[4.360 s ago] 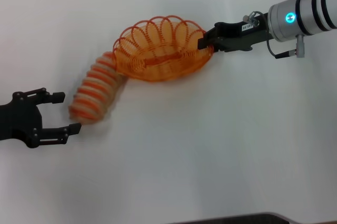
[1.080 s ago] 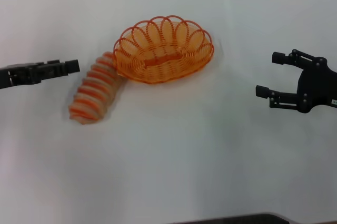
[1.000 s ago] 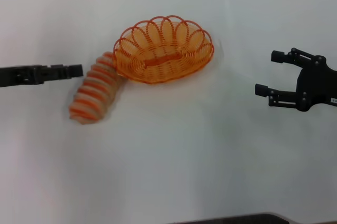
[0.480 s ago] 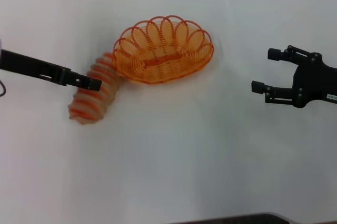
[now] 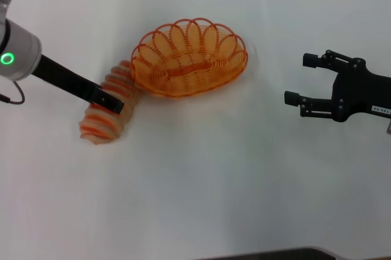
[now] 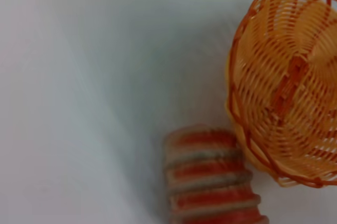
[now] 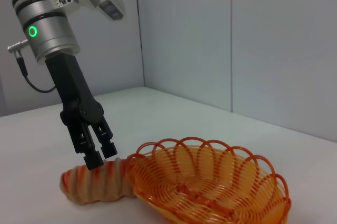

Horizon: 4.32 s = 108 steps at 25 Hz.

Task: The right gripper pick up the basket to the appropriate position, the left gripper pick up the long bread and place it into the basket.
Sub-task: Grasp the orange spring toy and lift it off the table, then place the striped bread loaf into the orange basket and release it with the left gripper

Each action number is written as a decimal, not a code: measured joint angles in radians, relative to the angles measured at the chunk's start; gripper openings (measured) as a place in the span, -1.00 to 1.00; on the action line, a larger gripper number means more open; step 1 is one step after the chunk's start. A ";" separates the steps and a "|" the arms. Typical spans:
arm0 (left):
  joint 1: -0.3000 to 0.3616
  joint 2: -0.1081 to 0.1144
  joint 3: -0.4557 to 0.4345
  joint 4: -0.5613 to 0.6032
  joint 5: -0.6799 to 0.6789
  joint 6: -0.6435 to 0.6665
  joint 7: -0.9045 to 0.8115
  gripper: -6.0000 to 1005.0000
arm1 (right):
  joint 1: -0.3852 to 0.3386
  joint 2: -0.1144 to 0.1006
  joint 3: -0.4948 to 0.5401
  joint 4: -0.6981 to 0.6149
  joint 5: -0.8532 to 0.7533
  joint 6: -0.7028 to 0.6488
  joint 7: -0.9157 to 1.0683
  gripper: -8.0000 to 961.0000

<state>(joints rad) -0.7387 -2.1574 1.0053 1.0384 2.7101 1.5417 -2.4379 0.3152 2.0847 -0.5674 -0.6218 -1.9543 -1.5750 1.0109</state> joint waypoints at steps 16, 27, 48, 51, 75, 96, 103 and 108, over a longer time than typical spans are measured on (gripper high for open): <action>-0.018 -0.002 0.070 -0.050 0.012 -0.058 -0.074 0.70 | 0.023 -0.002 0.000 0.016 -0.001 0.025 0.019 0.94; -0.021 -0.002 0.156 -0.098 0.033 -0.127 -0.096 0.62 | 0.029 0.000 0.000 0.016 -0.002 0.025 0.023 0.94; 0.023 -0.001 0.082 0.000 0.046 -0.130 -0.101 0.22 | 0.037 0.000 -0.001 0.016 -0.001 0.026 0.023 0.94; 0.036 0.000 0.072 0.023 0.047 -0.138 -0.099 0.18 | 0.038 0.000 -0.002 0.016 -0.001 0.021 0.023 0.94; -0.013 -0.002 0.098 0.252 -0.100 -0.015 0.439 -0.21 | 0.047 0.000 -0.021 0.016 -0.001 0.019 0.025 0.94; -0.085 -0.013 0.366 0.109 -0.180 -0.189 0.389 -0.44 | 0.051 -0.003 -0.038 0.015 -0.003 0.016 0.024 0.94; -0.067 -0.015 0.413 0.104 -0.180 -0.246 0.347 -0.47 | 0.054 -0.003 -0.038 0.011 -0.003 0.018 0.025 0.94; -0.063 -0.014 0.457 0.109 -0.172 -0.255 0.307 -0.44 | 0.057 -0.003 -0.038 0.010 -0.003 0.019 0.025 0.94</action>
<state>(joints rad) -0.8014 -2.1715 1.4621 1.1474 2.5384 1.2865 -2.1307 0.3720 2.0815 -0.6059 -0.6123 -1.9573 -1.5557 1.0355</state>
